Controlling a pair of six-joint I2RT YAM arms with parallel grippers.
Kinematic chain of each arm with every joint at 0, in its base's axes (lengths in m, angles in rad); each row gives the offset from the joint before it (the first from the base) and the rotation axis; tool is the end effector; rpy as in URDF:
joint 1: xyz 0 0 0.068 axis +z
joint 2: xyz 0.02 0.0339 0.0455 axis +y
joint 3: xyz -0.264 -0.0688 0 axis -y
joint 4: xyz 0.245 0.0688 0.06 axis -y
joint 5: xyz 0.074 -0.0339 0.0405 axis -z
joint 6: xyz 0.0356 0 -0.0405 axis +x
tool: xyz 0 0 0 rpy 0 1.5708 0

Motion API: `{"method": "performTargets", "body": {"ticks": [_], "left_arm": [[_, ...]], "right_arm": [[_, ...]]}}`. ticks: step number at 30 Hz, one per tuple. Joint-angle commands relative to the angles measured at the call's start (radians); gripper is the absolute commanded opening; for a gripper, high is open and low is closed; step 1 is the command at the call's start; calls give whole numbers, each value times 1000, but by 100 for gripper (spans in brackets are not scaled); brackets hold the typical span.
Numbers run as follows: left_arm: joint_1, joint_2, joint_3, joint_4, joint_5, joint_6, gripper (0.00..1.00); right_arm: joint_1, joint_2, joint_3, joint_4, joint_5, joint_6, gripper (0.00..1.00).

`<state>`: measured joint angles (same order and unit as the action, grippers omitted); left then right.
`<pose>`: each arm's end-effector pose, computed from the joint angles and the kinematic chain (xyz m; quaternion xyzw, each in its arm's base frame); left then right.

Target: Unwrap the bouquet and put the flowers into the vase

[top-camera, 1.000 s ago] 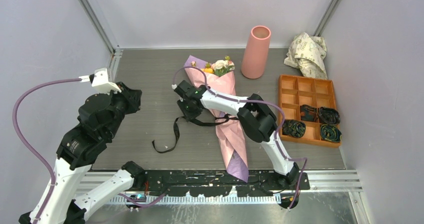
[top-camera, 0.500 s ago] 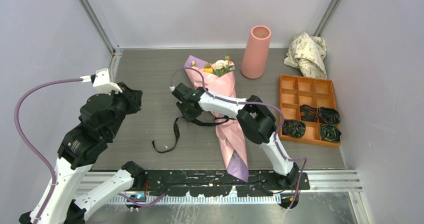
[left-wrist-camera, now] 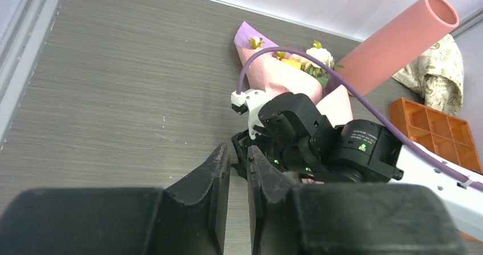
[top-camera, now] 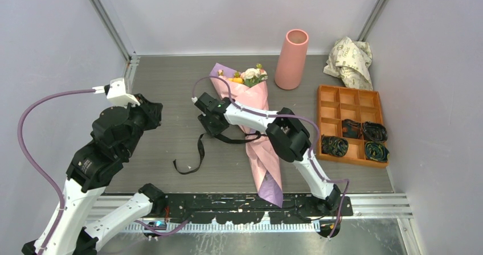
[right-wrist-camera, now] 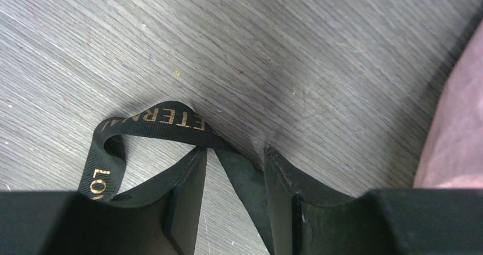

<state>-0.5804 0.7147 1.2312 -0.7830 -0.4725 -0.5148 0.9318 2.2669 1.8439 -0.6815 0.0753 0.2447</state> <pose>0.0975 -0.0446 0.4319 -0.1166 0.7769 -0.1484 0.6006 0.2923 0.3890 0.1724 -0.3193 0.9184 0.0976 0.2124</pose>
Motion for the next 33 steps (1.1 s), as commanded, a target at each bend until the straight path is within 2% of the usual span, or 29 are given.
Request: {"method": "performTargets", "body": {"ticks": [1, 4, 5, 7, 9, 14, 21, 28, 33], "left_arm": [[-4, -8, 4, 15, -23, 12, 19], [-3, -11, 2, 14, -25, 12, 19], [-3, -11, 2, 13, -26, 11, 19], [-3, -11, 3, 12, -25, 11, 19], [-3, -11, 3, 12, -24, 9, 19], [-3, -11, 2, 11, -25, 9, 19], [-3, 5, -9, 58, 41, 34, 19], [-3, 119, -53, 240, 301, 59, 20], [-3, 235, -124, 403, 517, 32, 20]], "right_arm": [[-5, 10, 22, 30, -61, -14, 48], [-5, 13, 6, 38, -126, -11, 43], [-5, 13, 2, 41, -136, -8, 36], [-5, 11, -6, 42, -141, -1, 15], [-5, 9, -8, 39, -135, 3, 2], [-5, -82, -38, 54, -81, 18, 1], [-7, -468, -85, 44, 194, 31, 1], [-57, -789, -218, 20, 587, 66, 1], [-189, -956, -365, -61, 783, 217, 1]]}}
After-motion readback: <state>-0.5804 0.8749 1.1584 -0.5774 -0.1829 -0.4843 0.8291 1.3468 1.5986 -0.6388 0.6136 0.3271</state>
